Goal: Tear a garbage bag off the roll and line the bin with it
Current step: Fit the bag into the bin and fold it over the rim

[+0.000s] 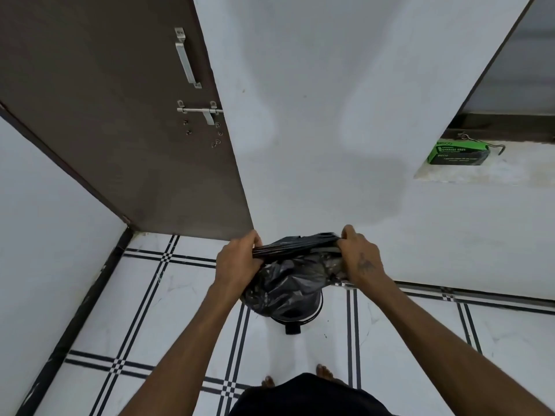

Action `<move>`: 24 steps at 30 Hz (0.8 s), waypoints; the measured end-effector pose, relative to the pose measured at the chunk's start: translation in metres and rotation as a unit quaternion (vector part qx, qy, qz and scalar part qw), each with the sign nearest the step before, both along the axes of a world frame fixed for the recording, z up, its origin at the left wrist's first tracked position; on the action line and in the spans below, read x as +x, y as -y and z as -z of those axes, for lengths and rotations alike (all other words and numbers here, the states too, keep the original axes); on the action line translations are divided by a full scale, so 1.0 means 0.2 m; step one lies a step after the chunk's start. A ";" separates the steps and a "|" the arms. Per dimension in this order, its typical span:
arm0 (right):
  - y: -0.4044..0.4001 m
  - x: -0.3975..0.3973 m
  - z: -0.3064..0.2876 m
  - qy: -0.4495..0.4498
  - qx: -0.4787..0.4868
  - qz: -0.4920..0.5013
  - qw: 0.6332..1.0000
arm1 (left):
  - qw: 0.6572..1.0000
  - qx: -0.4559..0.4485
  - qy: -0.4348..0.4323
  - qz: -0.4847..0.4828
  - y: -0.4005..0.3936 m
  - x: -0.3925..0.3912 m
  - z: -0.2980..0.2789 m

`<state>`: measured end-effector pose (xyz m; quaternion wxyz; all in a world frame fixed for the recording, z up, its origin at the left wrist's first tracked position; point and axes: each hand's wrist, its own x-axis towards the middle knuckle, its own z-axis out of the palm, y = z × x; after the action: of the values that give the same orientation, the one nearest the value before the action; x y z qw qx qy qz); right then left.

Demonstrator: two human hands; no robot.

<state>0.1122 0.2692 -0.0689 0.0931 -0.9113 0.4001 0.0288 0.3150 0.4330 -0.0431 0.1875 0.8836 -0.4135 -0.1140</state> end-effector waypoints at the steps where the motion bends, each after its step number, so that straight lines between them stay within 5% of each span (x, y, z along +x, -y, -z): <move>1: -0.01 0.00 0.01 -0.035 -0.029 0.004 0.999 | 0.999 0.010 0.034 -0.010 -0.02 0.01 0.02; 6: -0.01 0.00 0.12 -0.124 -0.057 0.041 0.990 | 0.994 0.044 -0.007 -0.101 -0.11 0.08 0.09; 9: -0.01 0.01 0.17 -0.078 0.171 0.148 0.971 | 0.981 0.010 -0.153 -0.119 -0.17 0.15 0.14; 11: -0.04 0.03 0.17 -0.013 0.373 0.216 0.902 | 0.952 -0.060 -0.290 -0.083 -0.22 0.18 0.15; 13: -0.08 0.05 0.17 0.049 0.476 0.262 0.838 | 0.921 -0.067 -0.382 -0.040 -0.28 0.19 0.15; 15: -0.10 0.08 0.18 0.054 0.501 0.258 0.824 | 0.925 -0.022 -0.378 0.009 -0.30 0.22 0.15; 17: -0.11 0.14 0.18 0.027 0.442 0.215 0.870 | 0.944 -0.074 -0.321 0.009 -0.30 0.25 0.15; 20: -0.14 0.23 0.12 0.111 0.159 0.143 0.970 | 0.949 -0.253 -0.168 -0.087 -0.25 0.25 0.06; 22: -0.21 0.29 0.06 0.272 0.056 0.139 0.950 | 0.954 -0.293 -0.041 -0.050 -0.26 0.24 0.03; 24: -0.26 0.28 0.10 0.335 -0.002 0.114 0.935 | 0.967 -0.245 0.051 0.037 -0.29 0.22 0.09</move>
<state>0.1682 0.3218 -0.0897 0.2229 -0.8166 0.4469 -0.2895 0.3596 0.4912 -0.0603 0.3728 0.7995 -0.4701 0.0291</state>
